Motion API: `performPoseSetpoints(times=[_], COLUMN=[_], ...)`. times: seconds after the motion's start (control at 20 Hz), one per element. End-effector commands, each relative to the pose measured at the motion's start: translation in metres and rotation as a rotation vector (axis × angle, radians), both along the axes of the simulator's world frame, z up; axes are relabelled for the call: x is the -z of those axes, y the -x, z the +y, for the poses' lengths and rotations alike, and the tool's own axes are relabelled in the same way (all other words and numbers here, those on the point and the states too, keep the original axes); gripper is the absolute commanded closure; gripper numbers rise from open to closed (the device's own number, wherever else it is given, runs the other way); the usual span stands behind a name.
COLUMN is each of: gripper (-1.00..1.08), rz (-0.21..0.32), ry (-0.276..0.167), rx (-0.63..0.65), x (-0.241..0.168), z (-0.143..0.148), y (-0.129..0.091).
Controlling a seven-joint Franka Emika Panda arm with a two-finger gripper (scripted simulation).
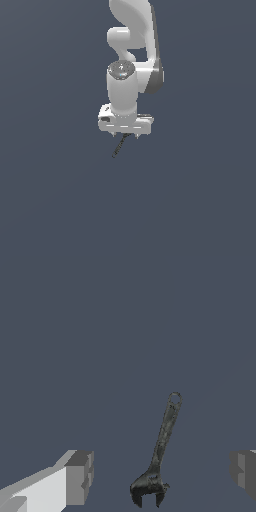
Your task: Pick up the object and move it to a goal position.
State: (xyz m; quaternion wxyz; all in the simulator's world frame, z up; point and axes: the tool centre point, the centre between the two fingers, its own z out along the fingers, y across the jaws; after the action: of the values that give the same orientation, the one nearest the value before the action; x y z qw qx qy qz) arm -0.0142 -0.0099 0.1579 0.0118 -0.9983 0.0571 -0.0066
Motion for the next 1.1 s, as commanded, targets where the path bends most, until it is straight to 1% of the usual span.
performPoseSetpoints(times=[0.0,0.3,0.55,0.8,1.05], gripper=[-0.92,-0.92,-0.92,-0.92,-0.92], rz=[0.004,0.012,0.017,0.019,0.019], ry=[0.000,0.004,0.011,0.017,0.019], rx=[0.052,0.218,0.329,0.395,0.417], x=[0.014,0.056,0.082,0.096,0.100], z=[-0.004,-0.016,-0.025,-0.030,-0.032], y=[0.008,0.034,0.054,0.067,0.071])
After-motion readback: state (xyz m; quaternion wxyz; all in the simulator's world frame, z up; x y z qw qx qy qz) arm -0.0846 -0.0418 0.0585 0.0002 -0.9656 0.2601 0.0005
